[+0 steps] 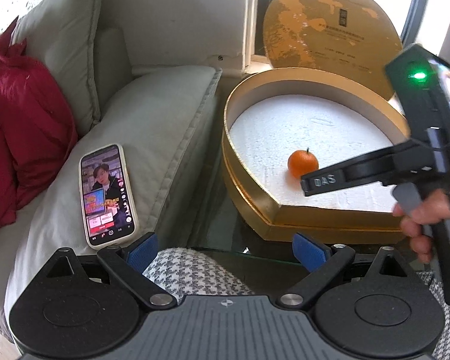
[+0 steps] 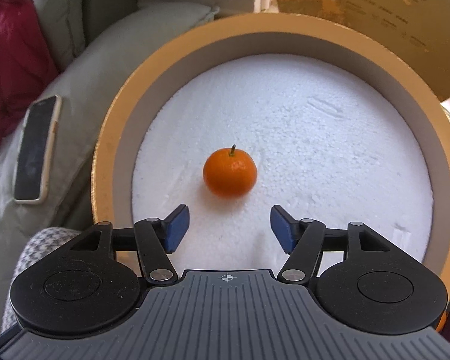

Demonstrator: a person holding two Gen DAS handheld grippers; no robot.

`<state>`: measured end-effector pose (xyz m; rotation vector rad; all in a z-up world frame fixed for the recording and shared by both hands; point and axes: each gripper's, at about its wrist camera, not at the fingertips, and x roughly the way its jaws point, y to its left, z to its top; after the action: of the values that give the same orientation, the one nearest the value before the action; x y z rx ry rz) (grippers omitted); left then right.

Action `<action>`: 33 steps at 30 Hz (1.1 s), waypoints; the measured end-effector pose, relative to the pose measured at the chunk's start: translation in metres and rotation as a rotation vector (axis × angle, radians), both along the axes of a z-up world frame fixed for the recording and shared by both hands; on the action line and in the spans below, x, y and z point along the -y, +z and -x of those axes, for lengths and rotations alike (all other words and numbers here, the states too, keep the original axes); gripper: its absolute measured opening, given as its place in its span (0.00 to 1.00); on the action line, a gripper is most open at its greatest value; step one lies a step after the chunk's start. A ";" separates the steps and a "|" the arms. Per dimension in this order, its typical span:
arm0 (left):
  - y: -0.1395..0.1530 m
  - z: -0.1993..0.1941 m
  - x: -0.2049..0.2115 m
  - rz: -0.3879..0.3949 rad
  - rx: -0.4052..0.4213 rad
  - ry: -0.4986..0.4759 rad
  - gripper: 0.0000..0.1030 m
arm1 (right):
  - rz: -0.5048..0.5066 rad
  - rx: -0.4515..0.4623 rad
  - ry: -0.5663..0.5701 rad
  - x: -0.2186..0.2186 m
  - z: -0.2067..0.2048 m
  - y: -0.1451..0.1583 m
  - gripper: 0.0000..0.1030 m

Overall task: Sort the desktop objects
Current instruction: 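Move the right gripper back to the fruit and grasp another mandarin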

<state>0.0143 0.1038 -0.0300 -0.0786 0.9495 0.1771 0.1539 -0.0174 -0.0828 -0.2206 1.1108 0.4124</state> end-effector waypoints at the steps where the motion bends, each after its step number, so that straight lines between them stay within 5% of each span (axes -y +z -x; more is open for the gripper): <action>1: 0.001 0.001 0.003 -0.005 0.002 -0.006 0.94 | -0.010 0.005 -0.004 0.005 0.004 0.005 0.65; 17: 0.019 0.002 0.080 -0.103 0.031 -0.198 0.94 | -0.189 0.105 -0.173 0.133 0.083 0.074 0.69; 33: 0.012 -0.008 0.145 -0.163 0.014 -0.362 0.97 | -0.210 0.079 -0.440 0.235 0.135 0.044 0.68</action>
<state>0.0226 -0.0414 -0.0181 0.2412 0.9168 -0.0808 0.0192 -0.2529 -0.0386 0.1905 0.9966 0.1232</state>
